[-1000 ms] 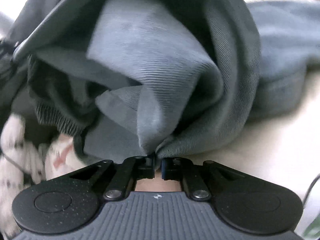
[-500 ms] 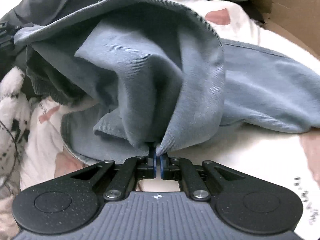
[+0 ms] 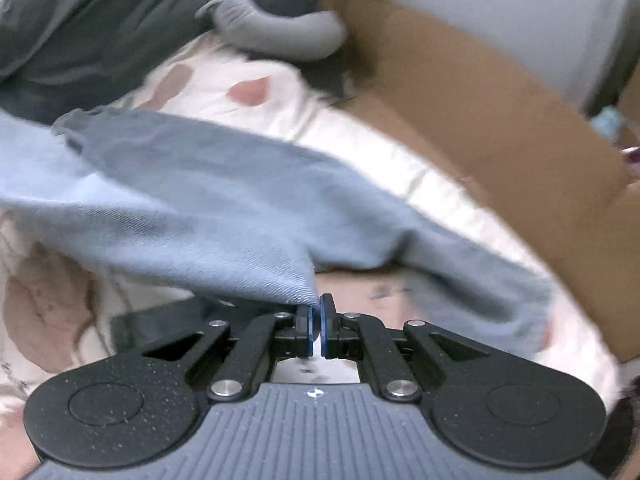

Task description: Fold clothes

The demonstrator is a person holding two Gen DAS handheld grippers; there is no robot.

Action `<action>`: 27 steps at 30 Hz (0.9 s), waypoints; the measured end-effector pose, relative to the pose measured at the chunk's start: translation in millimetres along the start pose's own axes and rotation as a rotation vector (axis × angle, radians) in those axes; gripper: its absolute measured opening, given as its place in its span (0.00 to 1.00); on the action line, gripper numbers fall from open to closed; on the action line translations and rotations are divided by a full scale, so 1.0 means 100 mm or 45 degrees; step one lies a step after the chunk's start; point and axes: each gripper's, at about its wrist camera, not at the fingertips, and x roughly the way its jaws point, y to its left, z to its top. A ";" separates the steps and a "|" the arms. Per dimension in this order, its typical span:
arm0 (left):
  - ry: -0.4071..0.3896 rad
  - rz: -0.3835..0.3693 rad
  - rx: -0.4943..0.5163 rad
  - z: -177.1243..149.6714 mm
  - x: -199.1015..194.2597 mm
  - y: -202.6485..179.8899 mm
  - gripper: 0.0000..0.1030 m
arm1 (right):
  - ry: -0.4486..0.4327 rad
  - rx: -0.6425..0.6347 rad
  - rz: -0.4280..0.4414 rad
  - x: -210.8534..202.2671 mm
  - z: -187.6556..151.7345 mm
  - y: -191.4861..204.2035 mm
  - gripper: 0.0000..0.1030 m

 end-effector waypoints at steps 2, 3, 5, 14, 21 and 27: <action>0.029 0.000 0.013 -0.04 0.02 -0.07 0.09 | -0.028 -0.022 -0.049 -0.13 -0.02 -0.11 0.00; 0.039 -0.005 0.018 -0.06 0.03 -0.11 0.09 | -0.044 -0.025 -0.068 -0.19 -0.03 -0.17 0.00; 0.058 -0.008 0.027 -0.08 0.03 -0.19 0.09 | -0.075 -0.020 -0.100 -0.29 -0.01 -0.27 0.00; 0.122 0.023 -0.019 -0.40 -0.08 -0.29 0.09 | -0.195 -0.046 -0.233 -0.65 0.14 -0.55 0.00; 0.201 0.066 -0.118 -0.92 -0.22 -0.11 0.08 | -0.119 -0.032 -0.254 -0.73 -0.51 -0.55 0.01; 0.259 0.115 -0.185 -1.26 -0.29 0.05 0.08 | -0.007 0.094 -0.223 -0.68 -1.16 -0.44 0.01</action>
